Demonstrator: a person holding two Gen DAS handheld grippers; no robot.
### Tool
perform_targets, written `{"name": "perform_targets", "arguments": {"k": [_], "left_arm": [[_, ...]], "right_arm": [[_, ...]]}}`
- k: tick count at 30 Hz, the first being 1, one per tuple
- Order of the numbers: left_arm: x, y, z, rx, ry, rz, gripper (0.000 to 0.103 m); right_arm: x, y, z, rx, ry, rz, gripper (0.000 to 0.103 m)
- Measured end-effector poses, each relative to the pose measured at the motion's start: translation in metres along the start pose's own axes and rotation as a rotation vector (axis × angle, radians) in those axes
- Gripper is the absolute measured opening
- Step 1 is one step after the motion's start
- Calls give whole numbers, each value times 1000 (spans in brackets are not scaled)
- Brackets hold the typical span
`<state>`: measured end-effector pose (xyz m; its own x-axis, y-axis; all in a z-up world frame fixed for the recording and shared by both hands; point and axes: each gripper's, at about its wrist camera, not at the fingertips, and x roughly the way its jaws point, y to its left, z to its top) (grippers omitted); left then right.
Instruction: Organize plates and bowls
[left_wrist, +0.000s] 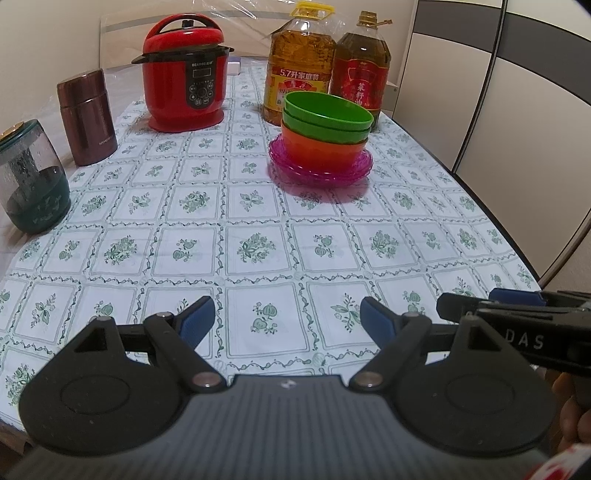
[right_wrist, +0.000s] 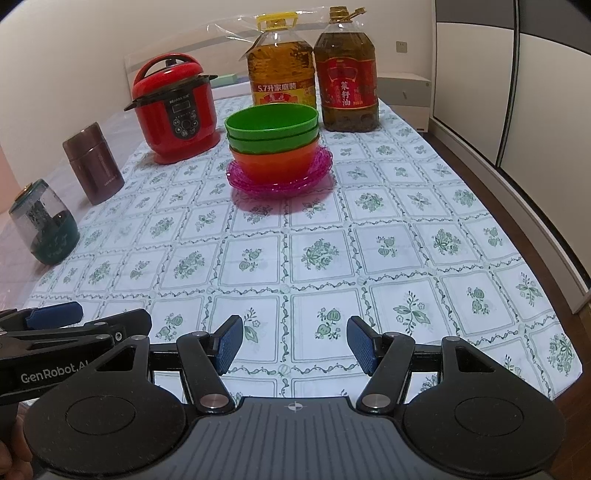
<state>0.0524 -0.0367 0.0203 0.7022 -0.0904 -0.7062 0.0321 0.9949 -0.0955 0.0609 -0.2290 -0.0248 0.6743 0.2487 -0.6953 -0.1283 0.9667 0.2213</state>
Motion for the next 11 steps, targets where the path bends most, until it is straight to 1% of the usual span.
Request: {"name": "perform_targets", "arguments": {"k": [11], "left_arm": [[-3,3,-4,-27,-16,-2,84]], "right_arm": [[0,0,-1,2,2,-1,62]]}}
